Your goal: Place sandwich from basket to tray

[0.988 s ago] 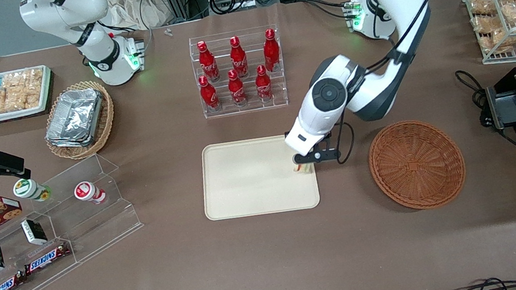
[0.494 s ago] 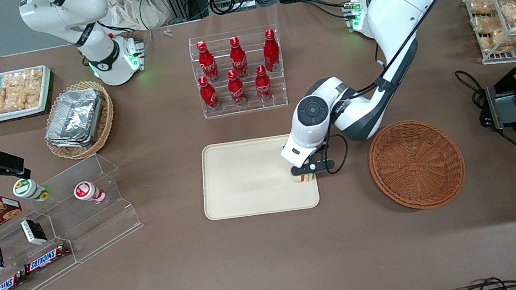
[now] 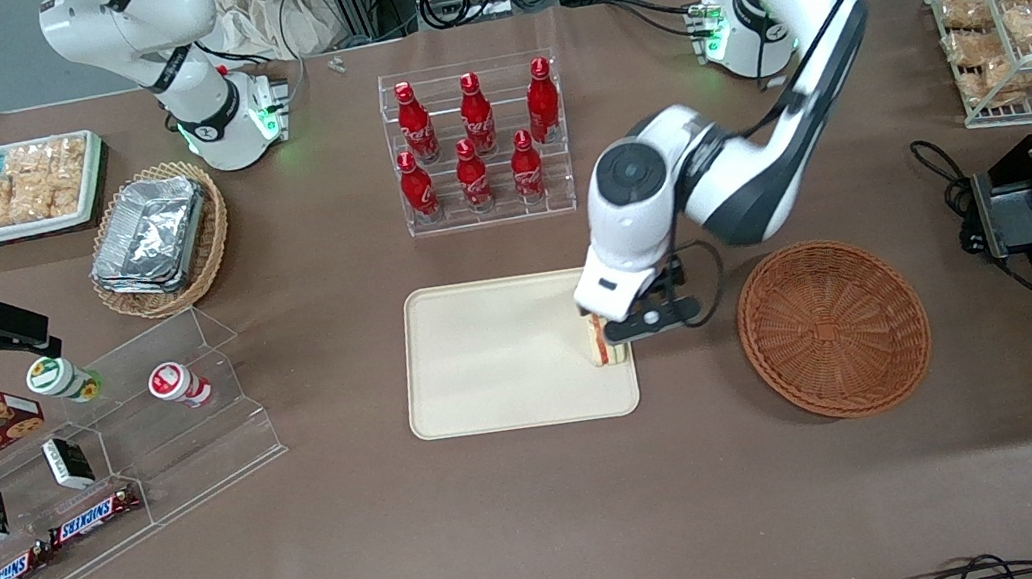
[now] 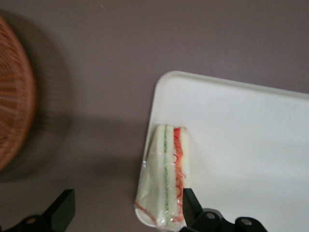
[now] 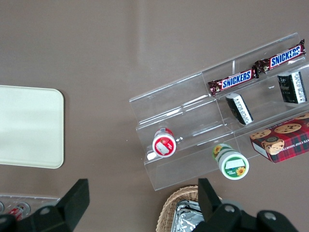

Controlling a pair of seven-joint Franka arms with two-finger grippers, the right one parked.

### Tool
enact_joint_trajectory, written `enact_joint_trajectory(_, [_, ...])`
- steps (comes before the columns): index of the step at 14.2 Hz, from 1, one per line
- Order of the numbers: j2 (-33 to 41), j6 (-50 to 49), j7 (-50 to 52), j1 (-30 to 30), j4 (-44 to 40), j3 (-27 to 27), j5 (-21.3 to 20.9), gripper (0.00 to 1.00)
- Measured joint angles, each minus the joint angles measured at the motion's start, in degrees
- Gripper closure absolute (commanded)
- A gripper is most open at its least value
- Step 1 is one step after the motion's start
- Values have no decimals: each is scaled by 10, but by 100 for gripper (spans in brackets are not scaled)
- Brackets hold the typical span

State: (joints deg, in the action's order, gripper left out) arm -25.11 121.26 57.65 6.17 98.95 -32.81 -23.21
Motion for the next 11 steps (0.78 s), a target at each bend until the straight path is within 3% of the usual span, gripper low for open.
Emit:
enact_joint_trajectory(5, [107, -196, -211, -81, -63, 4, 127, 0])
enact_joint_trajectory(8, [117, -293, -277, -131, -131, 6, 153, 0])
enact_joint_trajectory(11, [124, -305, -309, -159, -148, 6, 176, 0])
